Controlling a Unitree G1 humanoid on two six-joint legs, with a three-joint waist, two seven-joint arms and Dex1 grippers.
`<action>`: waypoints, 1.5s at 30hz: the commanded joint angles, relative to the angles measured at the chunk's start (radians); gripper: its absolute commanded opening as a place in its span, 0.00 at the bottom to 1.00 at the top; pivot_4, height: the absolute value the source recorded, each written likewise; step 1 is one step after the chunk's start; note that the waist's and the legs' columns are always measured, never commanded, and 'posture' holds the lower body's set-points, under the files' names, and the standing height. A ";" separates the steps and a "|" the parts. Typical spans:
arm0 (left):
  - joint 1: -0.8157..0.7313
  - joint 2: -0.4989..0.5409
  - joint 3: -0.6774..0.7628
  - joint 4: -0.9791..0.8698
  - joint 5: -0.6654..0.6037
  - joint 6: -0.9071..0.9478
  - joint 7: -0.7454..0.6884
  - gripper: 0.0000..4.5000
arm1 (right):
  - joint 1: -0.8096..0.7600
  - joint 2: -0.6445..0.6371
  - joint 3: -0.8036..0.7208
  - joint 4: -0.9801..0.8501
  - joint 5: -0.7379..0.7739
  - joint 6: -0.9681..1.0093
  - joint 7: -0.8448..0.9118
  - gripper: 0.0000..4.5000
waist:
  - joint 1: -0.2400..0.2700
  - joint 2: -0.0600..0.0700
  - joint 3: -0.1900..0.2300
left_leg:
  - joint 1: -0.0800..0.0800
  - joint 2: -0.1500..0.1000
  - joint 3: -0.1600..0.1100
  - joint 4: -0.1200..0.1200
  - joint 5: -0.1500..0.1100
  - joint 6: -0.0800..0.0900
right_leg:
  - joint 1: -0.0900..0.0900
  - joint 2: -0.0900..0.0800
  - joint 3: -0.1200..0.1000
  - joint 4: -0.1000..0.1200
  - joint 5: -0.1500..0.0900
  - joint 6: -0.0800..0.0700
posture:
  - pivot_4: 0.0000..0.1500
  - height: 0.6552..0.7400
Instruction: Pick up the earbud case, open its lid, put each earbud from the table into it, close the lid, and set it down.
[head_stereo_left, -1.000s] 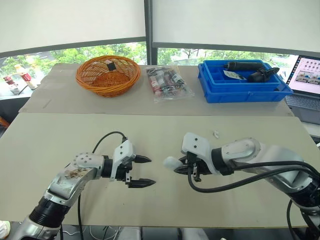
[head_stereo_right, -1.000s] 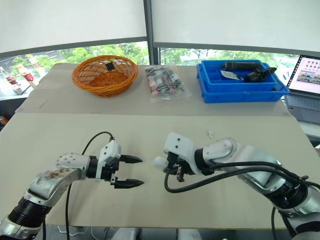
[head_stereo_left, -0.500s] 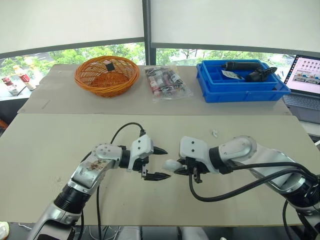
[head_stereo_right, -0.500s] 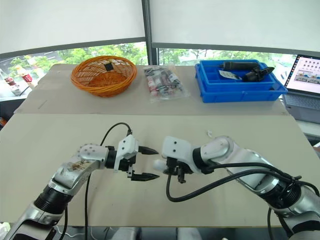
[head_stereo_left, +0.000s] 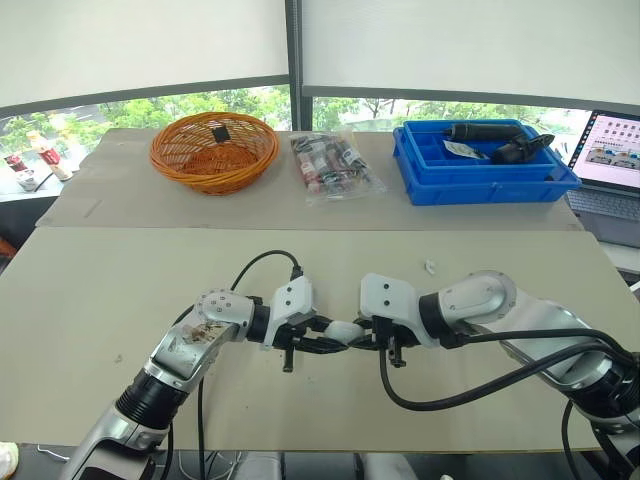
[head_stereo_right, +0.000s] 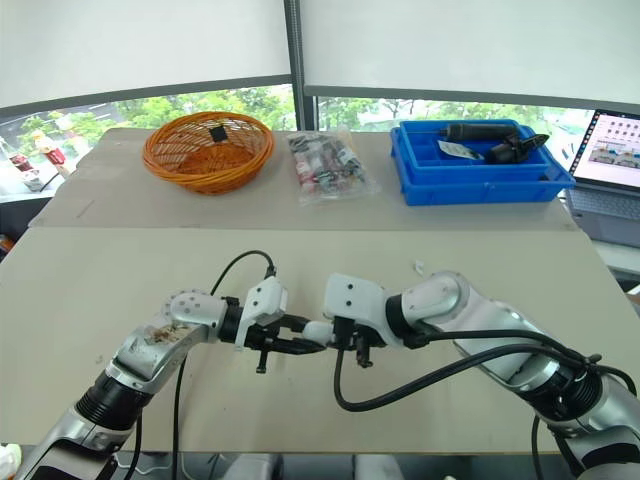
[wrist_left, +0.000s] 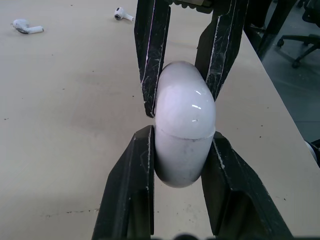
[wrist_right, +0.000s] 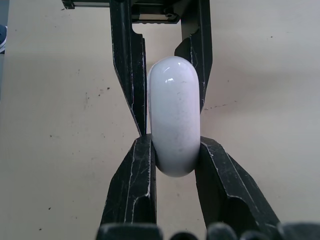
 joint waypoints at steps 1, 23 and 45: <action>0.001 -0.008 0.029 -0.050 -0.035 0.015 0.005 0.17 | 0.006 0.004 -0.023 -0.023 -0.023 -0.022 0.007 0.16 | 0.000 0.000 0.000 | 0.000 0.000 0.000 0.000 0.000 0.000 | 0.000 0.000 0.000 0.000 0.000 0.000 | 1.00 0.59; 0.001 0.040 0.046 -0.020 0.003 -0.053 -0.029 0.90 | 0.025 0.011 -0.033 -0.009 -0.081 -0.042 0.062 0.16 | 0.001 0.000 0.000 | 0.000 0.000 0.000 0.001 0.000 0.000 | 0.000 0.000 0.000 0.001 0.000 0.000 | 1.00 0.59; 0.011 -0.021 0.039 0.046 0.018 -0.098 -0.029 0.12 | 0.033 0.035 -0.056 -0.010 -0.093 -0.063 0.070 0.16 | 0.000 0.000 0.000 | 0.000 0.000 0.000 0.001 0.000 0.000 | 0.000 0.000 0.000 0.002 0.000 0.000 | 1.00 0.59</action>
